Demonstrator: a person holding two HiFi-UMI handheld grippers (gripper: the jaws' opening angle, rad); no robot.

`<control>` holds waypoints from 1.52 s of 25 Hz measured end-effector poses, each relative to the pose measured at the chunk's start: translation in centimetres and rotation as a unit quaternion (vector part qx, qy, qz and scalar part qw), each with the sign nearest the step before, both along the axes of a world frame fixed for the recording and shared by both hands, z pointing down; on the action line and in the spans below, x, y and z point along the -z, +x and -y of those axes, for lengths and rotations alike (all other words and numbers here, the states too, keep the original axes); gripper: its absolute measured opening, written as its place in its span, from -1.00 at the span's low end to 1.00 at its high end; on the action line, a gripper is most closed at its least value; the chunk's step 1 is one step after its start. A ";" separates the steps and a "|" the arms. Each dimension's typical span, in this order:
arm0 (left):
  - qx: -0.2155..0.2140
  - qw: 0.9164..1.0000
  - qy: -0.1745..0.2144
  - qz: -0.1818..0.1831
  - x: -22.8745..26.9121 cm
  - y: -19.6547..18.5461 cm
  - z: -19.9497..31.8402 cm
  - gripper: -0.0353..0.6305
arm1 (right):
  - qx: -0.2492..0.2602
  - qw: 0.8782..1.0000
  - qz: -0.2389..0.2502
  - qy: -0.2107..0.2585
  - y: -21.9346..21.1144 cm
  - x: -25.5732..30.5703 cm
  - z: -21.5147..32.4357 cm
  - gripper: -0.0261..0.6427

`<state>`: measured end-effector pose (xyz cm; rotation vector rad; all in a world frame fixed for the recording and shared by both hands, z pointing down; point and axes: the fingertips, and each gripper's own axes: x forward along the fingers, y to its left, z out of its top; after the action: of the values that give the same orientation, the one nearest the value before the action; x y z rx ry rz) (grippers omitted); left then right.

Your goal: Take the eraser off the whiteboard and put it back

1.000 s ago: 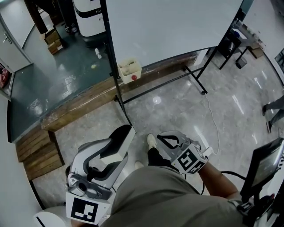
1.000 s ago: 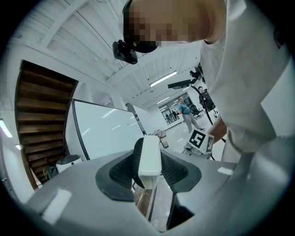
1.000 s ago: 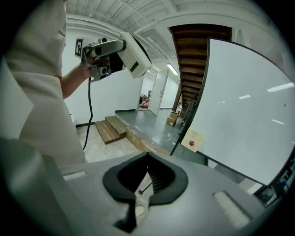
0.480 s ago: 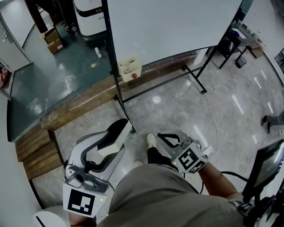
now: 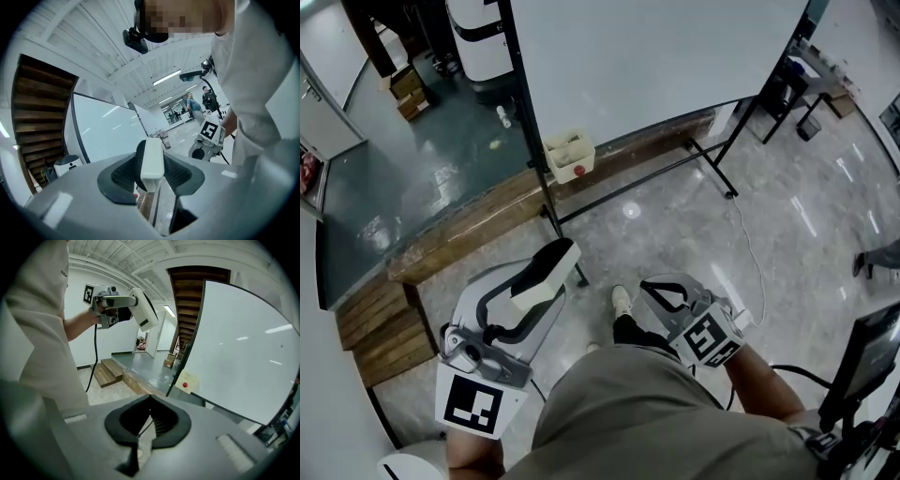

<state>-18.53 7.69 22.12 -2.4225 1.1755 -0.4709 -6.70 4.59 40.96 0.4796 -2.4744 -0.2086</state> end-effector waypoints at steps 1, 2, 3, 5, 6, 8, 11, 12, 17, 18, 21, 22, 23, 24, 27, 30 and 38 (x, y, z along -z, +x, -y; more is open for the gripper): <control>-0.001 1.000 -0.002 0.001 0.0 0.2 0.9 -0.40 | -0.004 1.000 -0.002 -0.001 0.4 0.0 0.7 -0.92; -0.002 1.000 -0.005 0.002 0.0 0.4 2.0 -0.40 | -0.007 1.000 -0.004 -0.003 0.9 0.0 1.5 -0.92; -0.003 1.000 -0.008 0.003 -0.1 0.6 3.1 -0.40 | -0.010 1.000 -0.005 -0.006 1.3 0.0 2.3 -0.92; -0.004 1.000 -0.013 0.007 -0.4 0.9 4.9 -0.40 | -0.014 1.000 -0.005 -0.008 1.9 0.0 3.7 -0.92; -0.004 1.000 -0.015 0.008 -0.6 1.0 5.8 -0.40 | -0.016 1.000 -0.004 -0.008 2.0 0.0 4.4 -0.92; -0.005 1.000 -0.018 0.010 -1.0 1.0 7.4 -0.40 | -0.019 1.000 -0.003 -0.009 2.3 -0.1 5.5 -0.92; -0.006 1.000 -0.023 0.011 -1.6 0.8 9.8 -0.40 | -0.018 1.000 0.003 -0.013 2.2 0.0 7.0 -0.92; -0.005 1.000 -0.026 0.010 -1.8 0.7 10.6 -0.40 | -0.018 1.000 0.004 -0.014 2.2 0.0 7.6 -0.92; -0.001 0.999 -0.042 0.010 -3.1 0.3 14.5 -0.40 | -0.026 0.999 0.002 -0.021 2.5 -0.4 10.1 -0.92; 0.001 0.999 -0.047 0.010 -3.5 0.2 15.2 -0.40 | -0.027 0.999 0.004 -0.022 2.5 -0.5 10.7 -0.92; 0.011 0.998 -0.068 0.008 -4.7 -0.1 17.5 -0.40 | -0.026 0.999 0.010 -0.026 2.5 -0.6 12.3 -0.92; 0.015 0.997 -0.075 0.006 -5.1 -0.1 18.2 -0.40 | -0.027 0.999 0.011 -0.026 2.7 -0.6 12.9 -0.92; 0.018 0.996 -0.082 0.003 -5.4 -0.2 18.9 -0.40 | -0.029 0.999 0.011 -0.027 2.8 -0.7 13.4 -0.92; 0.021 0.996 -0.088 0.000 -5.7 -0.2 19.6 -0.40 | -0.029 0.999 0.011 -0.029 2.9 -0.8 13.9 -0.92; 0.027 0.994 -0.101 -0.007 -6.5 -0.1 21.5 -0.40 | -0.034 0.999 0.011 -0.034 3.5 -1.2 15.3 -0.92; 0.032 0.993 -0.110 -0.006 -7.4 0.0 23.4 -0.40 | -0.035 0.999 0.015 -0.038 3.9 -1.6 16.7 -0.92; 0.043 0.990 -0.134 0.001 -10.0 -0.2 28.0 -0.40 | -0.038 0.998 0.019 -0.045 5.0 -2.1 20.4 -0.92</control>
<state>-18.71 -20.29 32.14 -2.6002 1.2916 -0.6971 -1.65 -15.77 43.04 0.5425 -2.4841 -0.0581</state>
